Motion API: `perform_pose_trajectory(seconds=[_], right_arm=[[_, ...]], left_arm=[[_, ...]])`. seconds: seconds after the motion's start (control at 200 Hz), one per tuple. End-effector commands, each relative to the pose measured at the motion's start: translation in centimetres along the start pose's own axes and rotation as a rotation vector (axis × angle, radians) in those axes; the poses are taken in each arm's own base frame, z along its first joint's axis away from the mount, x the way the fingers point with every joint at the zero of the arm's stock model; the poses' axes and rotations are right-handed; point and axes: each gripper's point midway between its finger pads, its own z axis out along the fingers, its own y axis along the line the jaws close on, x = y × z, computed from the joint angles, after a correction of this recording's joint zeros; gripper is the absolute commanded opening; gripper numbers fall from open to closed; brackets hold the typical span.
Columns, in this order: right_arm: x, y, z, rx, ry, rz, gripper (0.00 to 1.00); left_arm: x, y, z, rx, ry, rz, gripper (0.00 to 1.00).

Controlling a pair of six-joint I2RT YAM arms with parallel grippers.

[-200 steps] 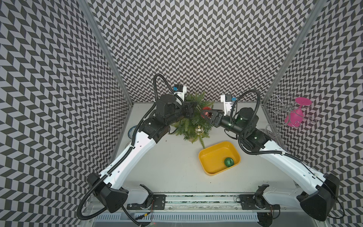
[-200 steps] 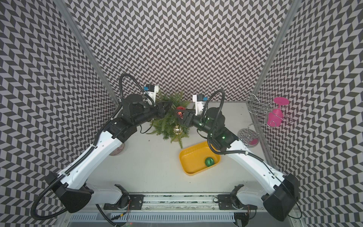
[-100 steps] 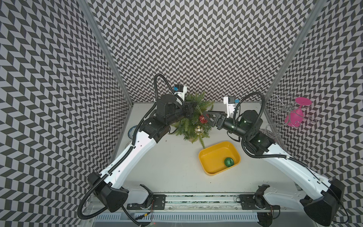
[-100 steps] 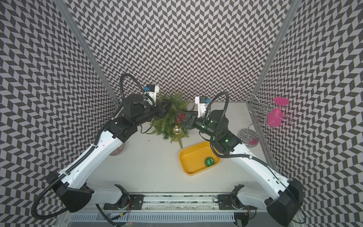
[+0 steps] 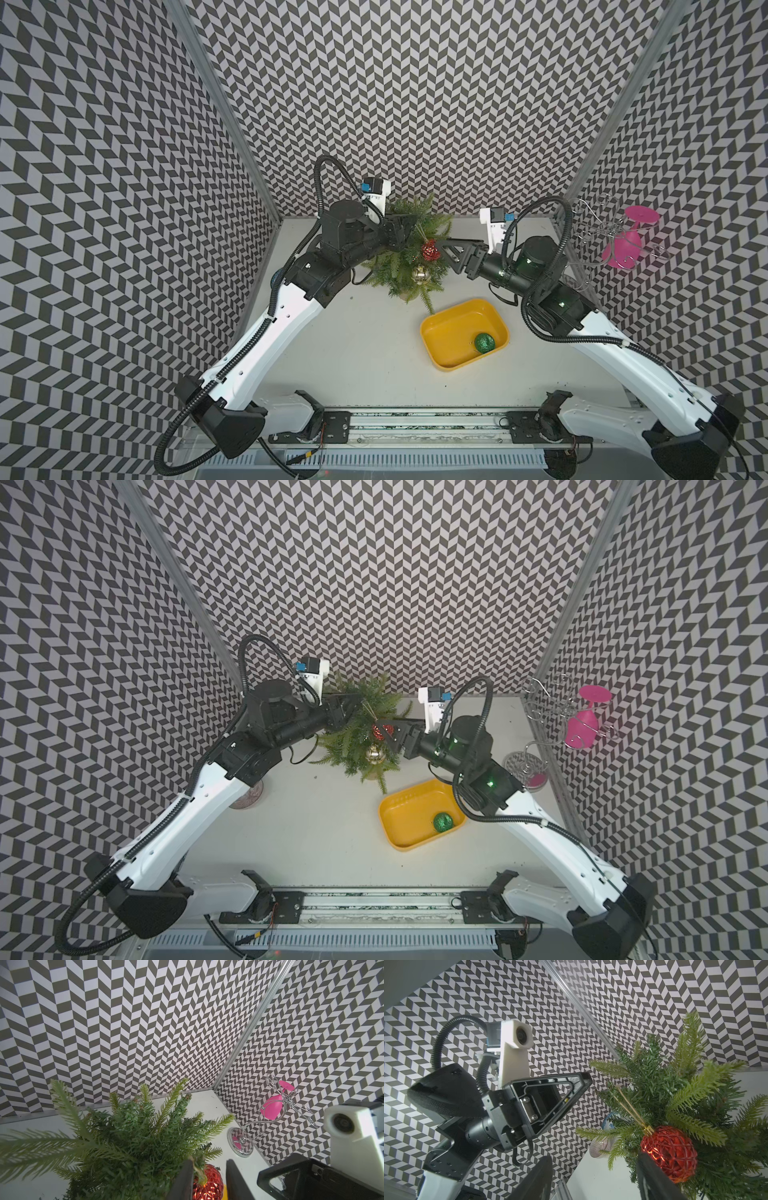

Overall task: Decorate the small christmas tree with ornaments
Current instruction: Hang an ornament on the christmas tree, then pick up an ornament from the container.

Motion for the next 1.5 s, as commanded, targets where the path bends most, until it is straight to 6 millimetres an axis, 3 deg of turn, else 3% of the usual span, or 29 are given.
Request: perform_pose_trajectory(seconds=[0.0,0.335,0.666,1.066,1.347,1.497], right_arm=[[-0.2,0.2,-0.9,0.008,-0.013,-0.020,0.65],[0.9,-1.3,-2.3,0.103,0.023,-0.022,0.65],[3.1,-4.8,-5.1,0.297,0.072,-0.016,0.65],[8.1,-11.1,-9.3,0.603,0.206,0.042,0.65],[13.2,-16.5,-12.3,0.844,0.339,0.092,0.69],[16.1,-18.8,-12.9,0.942,0.438,0.142,0.72]], left_arm=[[-0.7,-1.5,-1.7,0.044,-0.014,0.013,0.33],[1.0,-2.0,-5.0,0.083,0.001,0.027,0.42],[6.3,-1.5,-7.9,0.133,0.089,0.054,0.49],[14.3,-0.9,-10.0,0.228,0.232,0.066,0.52],[18.8,0.5,-10.5,0.227,0.310,0.014,0.57],[20.8,1.2,-10.3,0.217,0.341,-0.011,0.57]])
